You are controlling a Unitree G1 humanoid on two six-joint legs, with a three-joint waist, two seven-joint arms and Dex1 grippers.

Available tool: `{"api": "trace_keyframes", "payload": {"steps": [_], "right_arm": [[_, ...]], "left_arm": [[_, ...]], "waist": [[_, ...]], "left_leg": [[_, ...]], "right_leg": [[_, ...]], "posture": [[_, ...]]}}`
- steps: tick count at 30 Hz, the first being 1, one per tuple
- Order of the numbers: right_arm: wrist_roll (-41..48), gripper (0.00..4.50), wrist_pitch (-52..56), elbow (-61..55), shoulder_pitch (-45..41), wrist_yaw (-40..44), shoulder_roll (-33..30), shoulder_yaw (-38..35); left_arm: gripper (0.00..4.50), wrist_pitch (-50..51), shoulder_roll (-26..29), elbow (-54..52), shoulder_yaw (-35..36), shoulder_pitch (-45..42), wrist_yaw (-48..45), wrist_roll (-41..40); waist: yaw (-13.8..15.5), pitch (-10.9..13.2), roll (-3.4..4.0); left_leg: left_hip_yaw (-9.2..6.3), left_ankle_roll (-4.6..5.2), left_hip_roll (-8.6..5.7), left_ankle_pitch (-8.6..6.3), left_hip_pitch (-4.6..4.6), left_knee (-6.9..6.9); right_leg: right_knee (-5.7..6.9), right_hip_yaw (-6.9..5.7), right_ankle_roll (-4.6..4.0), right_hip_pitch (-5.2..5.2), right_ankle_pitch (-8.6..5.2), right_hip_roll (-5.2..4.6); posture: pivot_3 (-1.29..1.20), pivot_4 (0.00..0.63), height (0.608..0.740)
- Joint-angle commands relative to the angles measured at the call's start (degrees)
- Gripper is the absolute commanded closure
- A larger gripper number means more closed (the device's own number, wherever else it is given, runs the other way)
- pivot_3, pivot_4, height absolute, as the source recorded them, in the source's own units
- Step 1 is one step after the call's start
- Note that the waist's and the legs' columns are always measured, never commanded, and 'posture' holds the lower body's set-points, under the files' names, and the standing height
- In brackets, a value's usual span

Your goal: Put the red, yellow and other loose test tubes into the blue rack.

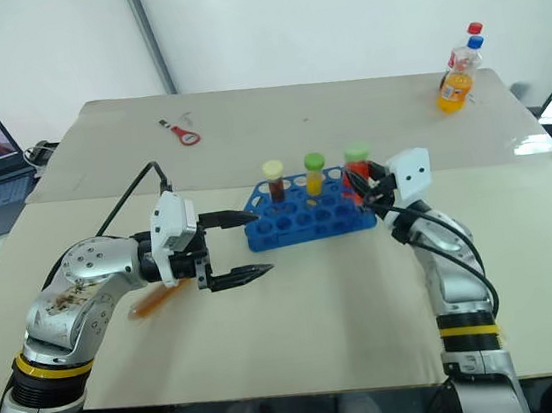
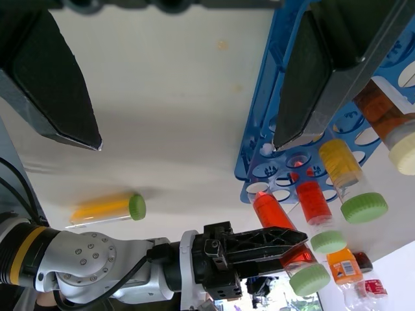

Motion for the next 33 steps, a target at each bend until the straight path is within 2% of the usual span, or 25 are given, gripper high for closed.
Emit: {"api": "trace_keyframes", "payload": {"steps": [1, 14, 16, 19, 23, 28, 33], "right_arm": [[-0.4, 3.48, -2.1, -0.3, -0.6, -1.6, 0.8, 0.7], [0.1, 3.48, -5.4, 1.0, 2.1, -7.1, 3.4, -0.3], [1.0, 2.42, -5.3, 1.4, 2.4, -7.5, 3.4, -1.3], [2.0, 1.37, -3.4, -0.3, 3.2, -7.1, 2.5, -1.6], [-0.3, 0.02, -0.5, -5.5, 5.1, -8.4, -1.8, -2.6], [6.2, 0.02, 15.1, -21.6, 14.5, -1.6, -14.8, -8.0], [16.1, 0.02, 41.0, -33.2, 19.8, 3.5, -30.3, -14.7]], "left_arm": [[0.0, -1.1, -0.2, -1.0, 0.1, -1.3, 0.2, -0.2], [0.0, 0.1, -2.7, -1.1, 0.0, -2.2, 3.9, -0.2], [0.0, 0.2, -3.0, -1.2, -0.2, -2.5, 4.3, -0.2], [0.0, 0.6, -3.4, -1.2, -0.1, -2.7, 5.1, -0.3], [0.0, 2.1, -3.1, -0.9, -1.2, -3.5, 7.5, 1.8], [0.0, 5.0, -1.6, -2.6, -2.0, -3.8, 7.2, 1.2], [0.0, 2.9, -0.3, -4.2, -2.7, -3.0, 1.5, -1.5]], "waist": [[-0.1, 0.0, 0.0], [-0.4, 0.0, 0.0], [-0.3, 0.0, 0.0], [-0.4, 0.0, 0.0], [-0.4, 0.0, 0.01], [0.6, 0.0, 0.02], [0.2, 0.0, 0.01]], "left_leg": [[0.0, 0.0, 0.0, 0.0, 0.0, 0.0], [-0.01, 0.0, 0.0, 0.0, -0.01, -0.01], [-0.01, 0.0, 0.0, 0.0, -0.02, 0.0], [-0.01, 0.0, -0.01, 0.0, -0.03, -0.02], [-0.02, 0.0, -0.02, 0.0, -0.05, -0.03], [-0.03, 0.03, -0.04, -0.02, -0.11, -0.03], [0.05, 0.06, -0.02, -0.04, -0.08, 0.01]], "right_leg": [[0.0, 0.0, 0.0, 0.0, 0.0, 0.0], [0.0, 0.01, 0.0, -0.01, 0.0, 0.0], [0.0, 0.0, 0.0, 0.0, 0.0, -0.01], [-0.01, 0.01, 0.0, -0.01, 0.0, -0.02], [-0.02, 0.01, 0.0, -0.03, 0.0, -0.02], [-0.07, 0.01, 0.01, -0.03, -0.01, -0.03], [-0.16, 0.07, 0.02, 0.03, -0.01, -0.01]], "posture": [[0.0, 0.15, 0.719], [0.0, 0.15, 0.719], [0.0, 0.15, 0.719], [0.0, 0.15, 0.719], [0.0, 0.15, 0.719], [0.0, 0.15, 0.719], [0.0, 0.15, 0.719]]}}
